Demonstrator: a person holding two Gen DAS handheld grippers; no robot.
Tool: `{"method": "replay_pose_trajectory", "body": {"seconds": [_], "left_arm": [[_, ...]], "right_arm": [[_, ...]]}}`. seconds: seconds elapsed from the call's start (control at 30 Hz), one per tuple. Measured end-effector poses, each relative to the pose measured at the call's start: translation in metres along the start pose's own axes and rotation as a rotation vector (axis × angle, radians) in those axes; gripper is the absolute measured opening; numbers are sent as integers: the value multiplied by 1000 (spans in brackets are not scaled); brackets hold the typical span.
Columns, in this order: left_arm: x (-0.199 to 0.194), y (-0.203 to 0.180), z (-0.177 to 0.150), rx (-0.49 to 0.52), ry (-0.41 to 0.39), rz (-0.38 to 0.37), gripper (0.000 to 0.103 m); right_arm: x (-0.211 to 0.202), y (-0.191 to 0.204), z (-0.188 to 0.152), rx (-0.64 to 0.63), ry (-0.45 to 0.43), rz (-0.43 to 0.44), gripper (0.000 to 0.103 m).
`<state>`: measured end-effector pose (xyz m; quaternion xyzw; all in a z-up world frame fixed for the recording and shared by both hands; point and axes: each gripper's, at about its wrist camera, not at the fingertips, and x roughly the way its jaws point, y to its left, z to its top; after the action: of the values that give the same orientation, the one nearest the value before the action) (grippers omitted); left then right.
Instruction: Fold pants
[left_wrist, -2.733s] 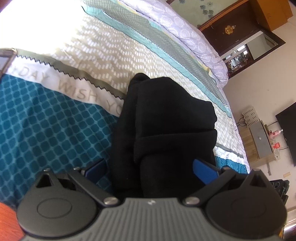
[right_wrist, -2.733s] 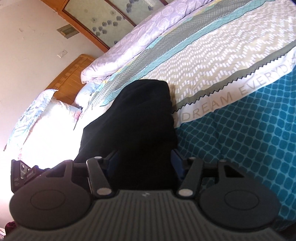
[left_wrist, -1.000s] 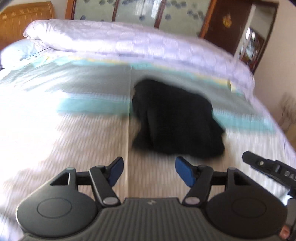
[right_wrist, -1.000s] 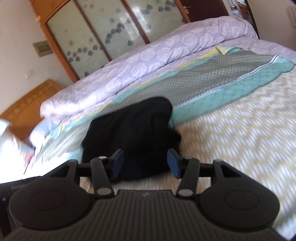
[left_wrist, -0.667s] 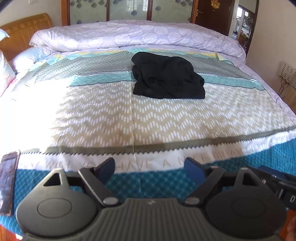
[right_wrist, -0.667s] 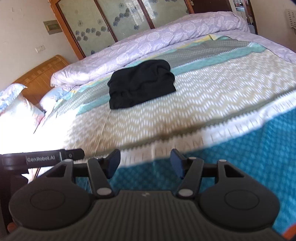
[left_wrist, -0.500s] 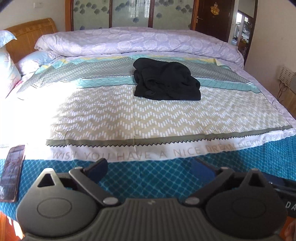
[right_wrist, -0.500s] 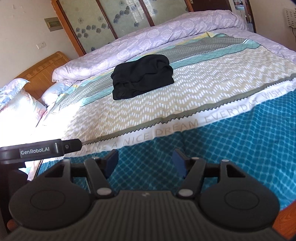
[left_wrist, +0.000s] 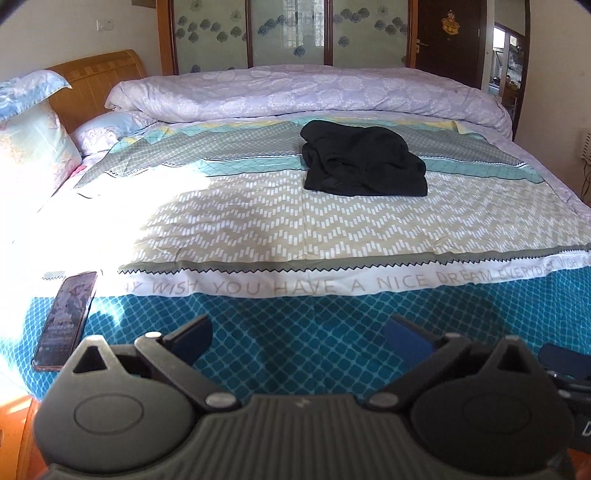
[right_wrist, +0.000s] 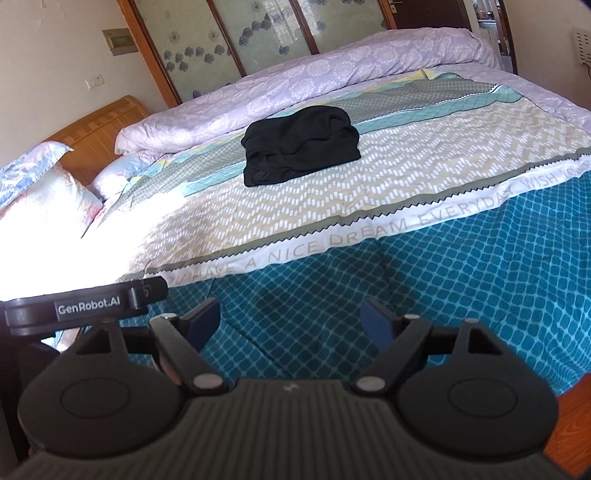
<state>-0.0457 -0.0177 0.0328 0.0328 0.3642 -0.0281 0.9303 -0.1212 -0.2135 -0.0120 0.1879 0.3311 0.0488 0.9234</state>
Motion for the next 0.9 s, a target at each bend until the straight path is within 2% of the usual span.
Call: {"method": "replay_pose_trajectory", "body": {"seconds": [0.17,0.4,0.57,0.9], "left_arm": [[2,-1,-3,23,16,-1,103],[-1,-13,-7,93,-7,26,103],[-2,-15,-8,88,0,18,103],[-7,-11,-3,69,-5,54,103]], "right_arm": [[1,6,-3,1,-4,-16,88],[3,2,-5,33,5,-25,89],[3,-3,-4,52,5,-35,89],[-1,-6,0,62,-14,-38,89]]}}
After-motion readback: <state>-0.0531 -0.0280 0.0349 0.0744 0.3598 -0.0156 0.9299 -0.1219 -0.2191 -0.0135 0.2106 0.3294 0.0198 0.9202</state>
